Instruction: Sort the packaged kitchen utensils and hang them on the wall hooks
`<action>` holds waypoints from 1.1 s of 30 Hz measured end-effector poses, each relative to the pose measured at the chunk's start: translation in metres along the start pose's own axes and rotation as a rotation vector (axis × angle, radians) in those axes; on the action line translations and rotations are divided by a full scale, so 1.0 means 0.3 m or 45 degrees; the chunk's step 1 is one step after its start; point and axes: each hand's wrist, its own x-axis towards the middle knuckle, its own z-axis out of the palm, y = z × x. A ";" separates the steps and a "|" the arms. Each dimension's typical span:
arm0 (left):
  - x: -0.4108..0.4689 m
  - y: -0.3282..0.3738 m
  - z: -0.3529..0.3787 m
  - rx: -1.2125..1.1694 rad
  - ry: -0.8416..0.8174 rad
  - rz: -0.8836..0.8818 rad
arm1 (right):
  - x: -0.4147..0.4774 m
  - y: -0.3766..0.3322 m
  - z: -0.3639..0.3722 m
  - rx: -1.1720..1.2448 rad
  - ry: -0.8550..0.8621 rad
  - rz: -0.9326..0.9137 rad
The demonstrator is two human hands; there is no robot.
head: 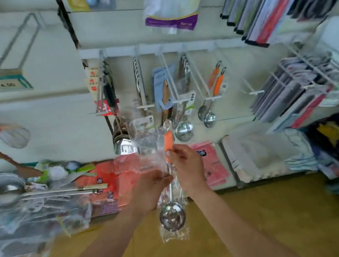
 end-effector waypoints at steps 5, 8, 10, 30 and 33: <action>0.076 0.136 0.184 -0.046 -0.086 0.021 | 0.069 -0.013 -0.223 0.030 0.114 -0.032; 0.135 0.205 0.292 -0.024 -0.119 0.079 | 0.116 -0.023 -0.344 0.081 0.181 -0.058; 0.170 0.244 0.350 -0.003 -0.130 0.117 | 0.152 -0.026 -0.409 0.083 0.234 -0.071; 0.286 0.370 0.532 -0.086 -0.033 0.106 | 0.319 -0.010 -0.583 0.097 0.230 -0.204; 0.309 0.386 0.531 -0.163 -0.043 0.077 | 0.366 -0.023 -0.576 0.038 0.238 -0.180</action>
